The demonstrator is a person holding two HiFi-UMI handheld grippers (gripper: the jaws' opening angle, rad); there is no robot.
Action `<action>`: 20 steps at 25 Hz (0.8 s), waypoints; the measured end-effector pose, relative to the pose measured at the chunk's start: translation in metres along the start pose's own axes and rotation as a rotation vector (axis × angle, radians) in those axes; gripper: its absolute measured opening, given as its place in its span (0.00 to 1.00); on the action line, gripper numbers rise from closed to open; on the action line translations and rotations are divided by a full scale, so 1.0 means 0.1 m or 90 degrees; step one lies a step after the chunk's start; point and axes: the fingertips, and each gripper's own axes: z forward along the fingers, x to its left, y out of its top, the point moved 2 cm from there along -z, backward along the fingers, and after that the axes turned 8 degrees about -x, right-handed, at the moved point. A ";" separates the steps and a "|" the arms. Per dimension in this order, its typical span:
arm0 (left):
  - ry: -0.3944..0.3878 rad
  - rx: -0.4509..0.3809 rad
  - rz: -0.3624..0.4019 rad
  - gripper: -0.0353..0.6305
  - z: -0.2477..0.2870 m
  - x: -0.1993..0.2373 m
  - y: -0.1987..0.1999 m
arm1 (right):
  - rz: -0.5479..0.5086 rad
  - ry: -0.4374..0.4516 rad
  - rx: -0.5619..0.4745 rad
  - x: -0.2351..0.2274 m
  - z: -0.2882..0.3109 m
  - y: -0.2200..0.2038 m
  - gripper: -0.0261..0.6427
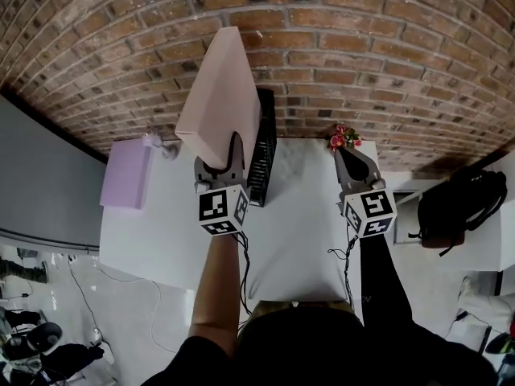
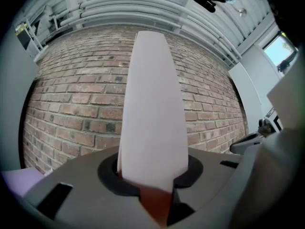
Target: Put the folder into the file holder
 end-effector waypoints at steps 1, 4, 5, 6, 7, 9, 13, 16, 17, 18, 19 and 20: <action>0.002 0.001 -0.001 0.25 0.00 0.00 -0.02 | 0.000 0.001 0.002 0.00 0.01 -0.01 0.04; 0.006 0.005 -0.007 0.25 0.00 0.01 -0.09 | -0.001 0.003 0.008 0.00 0.03 -0.04 0.04; 0.007 0.006 -0.009 0.25 0.00 0.01 -0.12 | -0.001 0.004 0.010 0.00 0.03 -0.05 0.04; 0.009 0.007 -0.011 0.25 -0.01 0.01 -0.14 | -0.002 0.004 0.011 0.00 0.03 -0.06 0.04; 0.010 0.008 -0.013 0.25 -0.01 0.01 -0.16 | -0.002 0.004 0.013 0.00 0.03 -0.07 0.04; 0.012 0.012 -0.017 0.25 -0.01 0.01 -0.21 | -0.002 0.003 0.015 -0.01 0.03 -0.09 0.04; 0.016 0.021 -0.027 0.25 -0.02 -0.01 -0.33 | -0.002 -0.001 0.021 -0.03 0.02 -0.12 0.04; 0.021 0.026 -0.033 0.25 -0.02 -0.01 -0.41 | -0.003 0.000 0.025 -0.03 0.02 -0.15 0.04; 0.023 0.028 -0.034 0.25 -0.02 -0.01 -0.43 | -0.003 0.001 0.026 -0.03 0.02 -0.16 0.04; 0.024 0.029 -0.034 0.25 -0.02 -0.01 -0.45 | -0.004 0.001 0.027 -0.03 0.02 -0.17 0.04; 0.025 0.030 -0.034 0.25 -0.02 -0.01 -0.47 | -0.004 0.000 0.027 -0.04 0.02 -0.18 0.04; 0.025 0.032 -0.034 0.25 -0.02 -0.01 -0.49 | -0.004 -0.001 0.028 -0.04 0.02 -0.18 0.04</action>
